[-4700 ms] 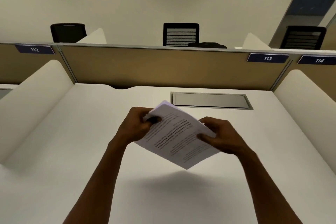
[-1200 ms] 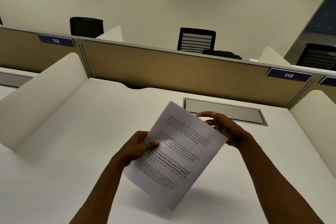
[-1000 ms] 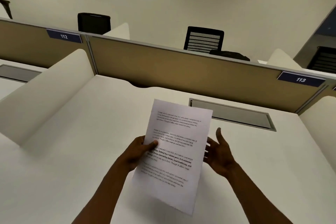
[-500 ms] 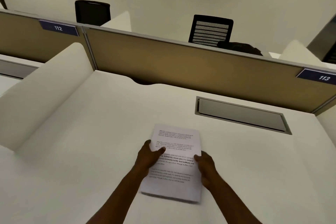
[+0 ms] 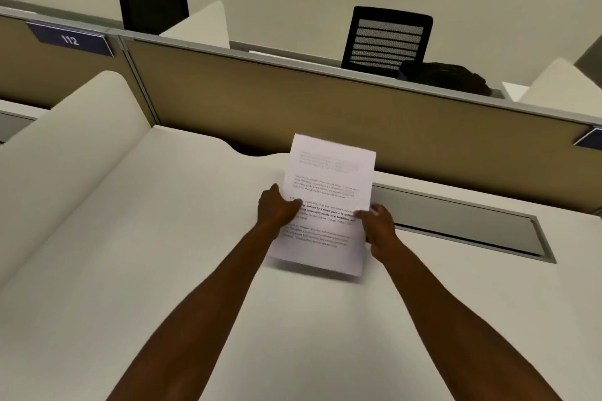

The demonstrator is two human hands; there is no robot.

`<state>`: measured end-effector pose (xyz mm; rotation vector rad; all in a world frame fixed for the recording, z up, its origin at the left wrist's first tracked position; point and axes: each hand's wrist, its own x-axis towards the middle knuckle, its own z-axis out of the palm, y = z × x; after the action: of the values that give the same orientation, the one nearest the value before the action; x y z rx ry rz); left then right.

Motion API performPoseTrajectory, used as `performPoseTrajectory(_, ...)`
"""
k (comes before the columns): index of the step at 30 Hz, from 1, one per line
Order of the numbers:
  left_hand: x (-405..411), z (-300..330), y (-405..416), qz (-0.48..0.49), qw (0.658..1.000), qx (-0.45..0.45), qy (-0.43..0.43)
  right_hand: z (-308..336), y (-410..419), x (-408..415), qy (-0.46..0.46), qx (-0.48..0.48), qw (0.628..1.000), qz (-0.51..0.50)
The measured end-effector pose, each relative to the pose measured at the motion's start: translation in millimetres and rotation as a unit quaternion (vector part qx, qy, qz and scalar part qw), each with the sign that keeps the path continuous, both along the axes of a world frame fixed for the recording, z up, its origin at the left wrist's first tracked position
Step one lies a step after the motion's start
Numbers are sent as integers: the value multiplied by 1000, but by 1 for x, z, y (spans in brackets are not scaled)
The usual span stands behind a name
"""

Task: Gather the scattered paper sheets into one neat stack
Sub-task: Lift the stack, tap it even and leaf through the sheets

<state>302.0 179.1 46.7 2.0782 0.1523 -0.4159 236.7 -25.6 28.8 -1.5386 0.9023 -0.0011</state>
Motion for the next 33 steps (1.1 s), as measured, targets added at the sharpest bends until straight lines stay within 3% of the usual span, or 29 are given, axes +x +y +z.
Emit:
performPoseTrajectory(2,-2,-21,-2,-10,999,37,22,-23,6,1,72,-122,989,47)
performPoseTrajectory(4,-4,-40,-4,-12,998,59,13,-37,13,2,58,-183,980,41)
performPoseTrajectory(11,6,-54,-7,38,994,103,-22,-53,34,19,25,-234,971,39)
performPoseTrajectory(20,12,-57,-3,35,995,86,-21,-57,48,7,-13,-304,953,13)
performPoseTrajectory(33,8,-62,-3,2,996,76,-41,-61,45,-14,-7,-340,935,96)
